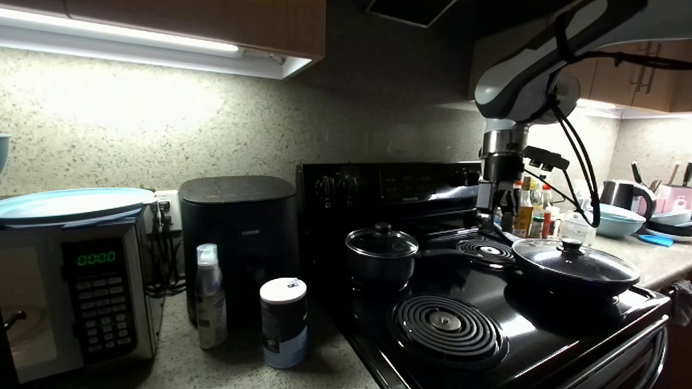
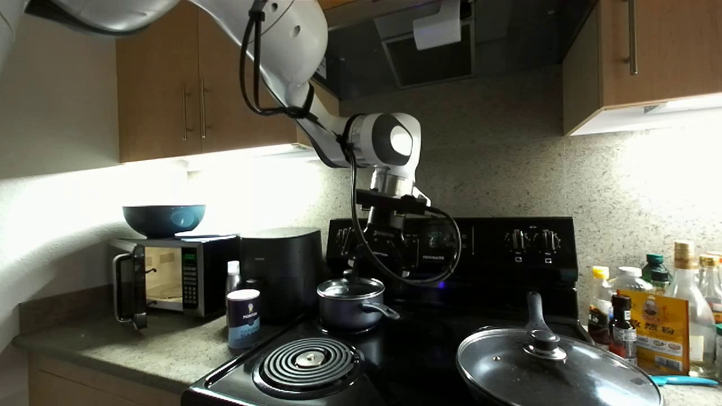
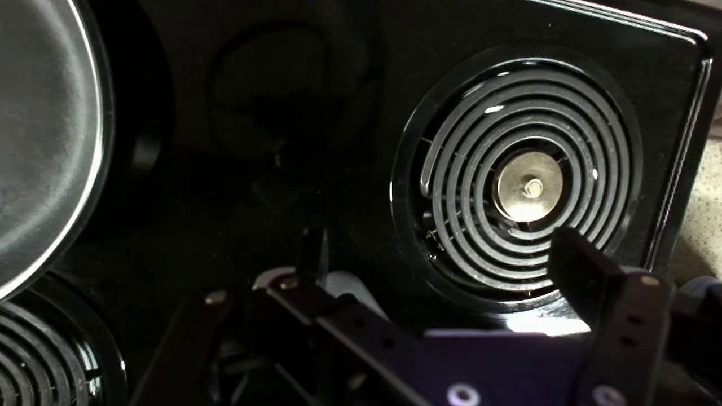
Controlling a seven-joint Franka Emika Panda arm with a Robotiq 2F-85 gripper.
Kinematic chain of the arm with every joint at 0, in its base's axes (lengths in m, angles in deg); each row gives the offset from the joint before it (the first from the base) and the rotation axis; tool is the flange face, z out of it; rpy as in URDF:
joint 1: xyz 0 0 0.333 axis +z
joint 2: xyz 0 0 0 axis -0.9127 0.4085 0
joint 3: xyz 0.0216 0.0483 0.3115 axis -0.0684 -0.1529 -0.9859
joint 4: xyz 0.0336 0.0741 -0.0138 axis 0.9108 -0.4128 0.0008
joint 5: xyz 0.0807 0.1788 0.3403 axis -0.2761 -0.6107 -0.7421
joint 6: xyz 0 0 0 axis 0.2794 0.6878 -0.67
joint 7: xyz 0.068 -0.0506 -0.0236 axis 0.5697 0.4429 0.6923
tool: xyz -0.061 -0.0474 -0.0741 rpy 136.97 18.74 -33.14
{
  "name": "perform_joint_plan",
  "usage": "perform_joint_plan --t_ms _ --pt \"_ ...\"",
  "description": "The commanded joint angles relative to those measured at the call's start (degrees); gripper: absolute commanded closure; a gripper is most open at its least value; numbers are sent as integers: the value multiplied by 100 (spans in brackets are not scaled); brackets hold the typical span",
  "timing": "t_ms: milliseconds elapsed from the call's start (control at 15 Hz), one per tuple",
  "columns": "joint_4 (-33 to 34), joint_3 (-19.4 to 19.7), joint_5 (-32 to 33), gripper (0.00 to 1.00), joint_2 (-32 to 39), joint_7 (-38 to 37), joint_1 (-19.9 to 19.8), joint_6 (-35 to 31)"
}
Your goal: Move the black pot forwards.
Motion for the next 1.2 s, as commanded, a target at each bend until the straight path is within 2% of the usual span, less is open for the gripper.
perform_joint_plan --t_ms 0,200,333,800,1000,1067,1133 --pt "79 -82 19 0 43 39 -108 129" --pt "136 -83 19 0 64 79 -131 223" --pt "407 -98 100 0 340 114 -117 167" --pt "1790 -176 359 0 1561 112 -171 539" --pt "2369 -215 476 0 2007 -175 -114 793" --pt "1916 -263 406 0 1720 -12 -180 508" --pt "2028 -285 414 0 1822 -26 -178 537"
